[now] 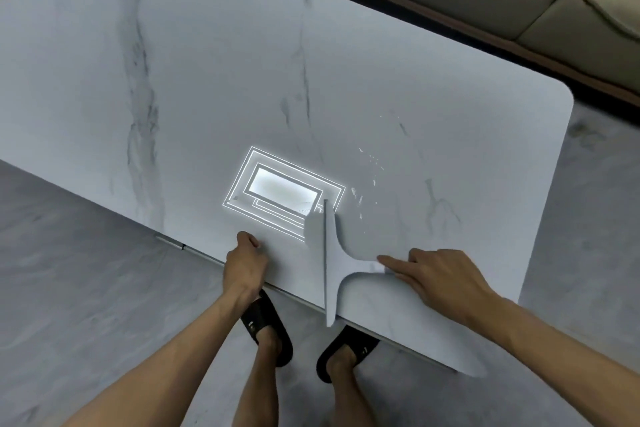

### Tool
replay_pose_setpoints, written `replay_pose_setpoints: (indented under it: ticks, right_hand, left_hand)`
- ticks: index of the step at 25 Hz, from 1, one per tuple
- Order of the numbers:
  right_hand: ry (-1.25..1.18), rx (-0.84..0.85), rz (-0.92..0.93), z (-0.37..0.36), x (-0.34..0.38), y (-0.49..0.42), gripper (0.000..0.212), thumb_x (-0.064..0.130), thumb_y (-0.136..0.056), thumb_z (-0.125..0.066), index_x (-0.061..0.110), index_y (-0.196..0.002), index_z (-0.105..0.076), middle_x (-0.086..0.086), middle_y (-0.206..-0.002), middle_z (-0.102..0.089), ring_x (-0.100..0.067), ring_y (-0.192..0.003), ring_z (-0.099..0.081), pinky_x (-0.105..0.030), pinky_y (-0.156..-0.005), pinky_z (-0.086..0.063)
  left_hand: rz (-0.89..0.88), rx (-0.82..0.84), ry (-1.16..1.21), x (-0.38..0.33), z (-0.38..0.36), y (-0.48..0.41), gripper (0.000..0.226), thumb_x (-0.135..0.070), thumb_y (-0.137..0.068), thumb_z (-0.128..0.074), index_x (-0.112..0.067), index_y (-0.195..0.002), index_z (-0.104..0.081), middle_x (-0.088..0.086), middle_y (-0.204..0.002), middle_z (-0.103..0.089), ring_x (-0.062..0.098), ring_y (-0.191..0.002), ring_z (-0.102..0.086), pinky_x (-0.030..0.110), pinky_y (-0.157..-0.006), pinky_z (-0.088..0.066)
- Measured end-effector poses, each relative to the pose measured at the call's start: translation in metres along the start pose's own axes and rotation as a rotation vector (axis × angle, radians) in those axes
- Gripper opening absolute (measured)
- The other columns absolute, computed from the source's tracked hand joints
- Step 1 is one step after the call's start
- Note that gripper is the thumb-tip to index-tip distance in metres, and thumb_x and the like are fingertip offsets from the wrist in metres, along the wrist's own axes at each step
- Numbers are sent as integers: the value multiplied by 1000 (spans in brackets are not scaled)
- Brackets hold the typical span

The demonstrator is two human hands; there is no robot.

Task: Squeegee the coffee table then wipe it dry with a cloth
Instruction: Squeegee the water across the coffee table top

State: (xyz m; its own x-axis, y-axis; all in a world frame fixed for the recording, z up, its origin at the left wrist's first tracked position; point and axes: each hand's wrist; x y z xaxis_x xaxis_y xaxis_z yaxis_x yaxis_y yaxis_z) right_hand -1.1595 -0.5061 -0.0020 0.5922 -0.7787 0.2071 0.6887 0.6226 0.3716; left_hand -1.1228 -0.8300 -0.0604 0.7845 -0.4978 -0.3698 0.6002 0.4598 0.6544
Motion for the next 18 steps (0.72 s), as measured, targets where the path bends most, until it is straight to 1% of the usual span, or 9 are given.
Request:
replay_pose_setpoints:
  ticks: [1,4,6,8,10,12,13,15,18]
  right_hand:
    - [-2,19,92,-4,19,-19,32,35,-88,-54,42,-118,-61,5,-58,-53,-18,-38,-48,-23,-37,-28]
    - [35,48,322,-19,73,-87,58,21,-63,-83,40,-115,-65,3,-57,-52,-16,-37,-45,-20,-40,-21]
    - [60,14,375,-21,105,-133,63,17,-58,-85,39,-114,-66,1,-58,-53,-17,-36,-46,-18,-42,-12]
    - [52,49,382,-15,128,-164,58,13,-71,-77,37,-122,-62,-3,-67,-56,-22,-44,-49,-20,-44,-7]
    - [30,55,323,-12,134,-186,52,10,-82,-65,36,-126,-56,-5,-72,-51,-24,-51,-43,-24,-44,-9]
    - [22,0,234,-9,124,-191,48,14,-76,-71,39,-115,-60,1,-64,-44,-21,-45,-39,-22,-42,-13]
    - [20,2,167,-7,114,-187,46,18,-78,-72,42,-115,-59,2,-62,-46,-21,-44,-45,-22,-41,-19]
    - [-8,20,43,-3,81,-168,38,30,-93,-57,47,-126,-51,2,-69,-51,-24,-56,-57,-27,-47,-30]
    - [-43,55,-170,11,30,-116,36,44,-101,-31,51,-135,-41,6,-74,-47,-19,-62,-54,-29,-53,-34]
  left_hand:
    - [23,-51,39,4,8,-1,18,-5,-85,-40,-9,-102,-46,5,-76,-54,26,-67,-52,30,-52,-36]
    - [86,-190,135,26,35,-8,16,-5,-85,-42,-6,-99,-47,9,-79,-55,30,-72,-52,32,-57,-38]
    - [114,-243,155,44,48,-18,12,-6,-84,-45,-7,-95,-47,8,-77,-55,34,-74,-54,34,-59,-40]
    - [101,-235,140,54,56,-27,8,-10,-86,-48,-8,-93,-47,4,-75,-53,34,-75,-54,35,-57,-39]
    - [55,-176,120,57,58,-38,7,-10,-85,-50,-10,-90,-44,3,-75,-53,30,-72,-53,35,-55,-37]
    - [30,-93,104,52,57,-45,8,-8,-84,-49,-11,-88,-42,6,-76,-55,26,-67,-50,33,-52,-34]
    - [16,-44,94,47,54,-47,8,-8,-84,-47,-10,-90,-42,7,-78,-56,23,-66,-49,32,-51,-33]
    - [-11,78,58,35,46,-48,12,-8,-83,-48,-11,-93,-42,7,-80,-53,19,-64,-46,30,-51,-29]
    - [-56,221,-25,11,39,-47,12,-10,-84,-47,-18,-85,-39,4,-80,-48,16,-62,-41,29,-51,-28]
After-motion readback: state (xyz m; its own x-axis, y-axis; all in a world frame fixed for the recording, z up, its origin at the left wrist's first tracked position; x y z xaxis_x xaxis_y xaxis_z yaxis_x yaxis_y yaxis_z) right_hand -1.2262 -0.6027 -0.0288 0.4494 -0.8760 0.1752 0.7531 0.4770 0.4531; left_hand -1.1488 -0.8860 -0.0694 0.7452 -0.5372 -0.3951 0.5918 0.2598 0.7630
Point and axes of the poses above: each hand's wrist, its own y-axis away from the middle knuckle, its own z-axis out of the back of the hand, x = y × z
